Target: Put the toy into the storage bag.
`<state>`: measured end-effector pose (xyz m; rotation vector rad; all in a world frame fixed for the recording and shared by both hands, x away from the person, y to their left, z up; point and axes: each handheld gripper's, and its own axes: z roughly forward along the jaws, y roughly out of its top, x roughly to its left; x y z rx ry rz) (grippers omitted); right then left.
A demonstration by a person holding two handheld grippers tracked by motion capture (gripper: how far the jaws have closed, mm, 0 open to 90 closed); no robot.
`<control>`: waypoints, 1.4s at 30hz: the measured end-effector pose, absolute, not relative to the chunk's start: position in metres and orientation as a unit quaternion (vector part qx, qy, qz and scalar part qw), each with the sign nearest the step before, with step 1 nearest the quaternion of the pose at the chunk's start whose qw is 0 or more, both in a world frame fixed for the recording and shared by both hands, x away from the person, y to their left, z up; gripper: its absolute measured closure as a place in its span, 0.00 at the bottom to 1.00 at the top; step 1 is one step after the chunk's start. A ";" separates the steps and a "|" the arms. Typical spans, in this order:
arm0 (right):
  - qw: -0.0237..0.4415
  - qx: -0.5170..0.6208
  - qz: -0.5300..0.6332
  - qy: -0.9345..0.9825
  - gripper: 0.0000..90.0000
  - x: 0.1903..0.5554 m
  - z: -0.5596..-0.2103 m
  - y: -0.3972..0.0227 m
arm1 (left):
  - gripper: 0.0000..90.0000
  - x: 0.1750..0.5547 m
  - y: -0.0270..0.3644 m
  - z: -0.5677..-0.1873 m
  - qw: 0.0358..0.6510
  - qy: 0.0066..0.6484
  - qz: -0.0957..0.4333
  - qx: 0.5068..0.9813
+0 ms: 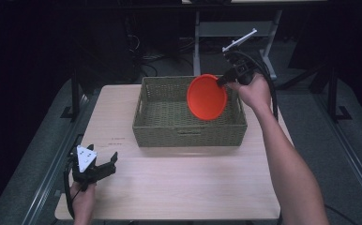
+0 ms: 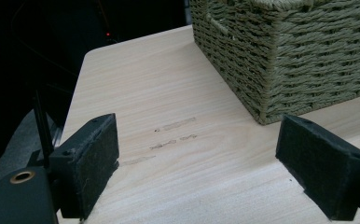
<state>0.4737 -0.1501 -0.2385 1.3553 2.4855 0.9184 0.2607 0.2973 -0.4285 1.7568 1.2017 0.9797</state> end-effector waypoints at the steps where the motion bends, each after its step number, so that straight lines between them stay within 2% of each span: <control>1: 0.083 0.459 0.306 0.830 0.91 0.475 -0.240 -0.149 | 0.14 0.261 0.297 -0.428 0.389 0.472 0.385 0.691; 16: 0.081 0.509 0.290 0.806 0.91 0.493 -0.271 -0.162 | 0.14 0.261 0.299 -0.428 0.389 0.474 0.385 0.690; 42: 0.063 0.513 0.267 0.814 0.91 0.503 -0.311 -0.142 | 0.14 0.260 0.298 -0.428 0.388 0.471 0.388 0.691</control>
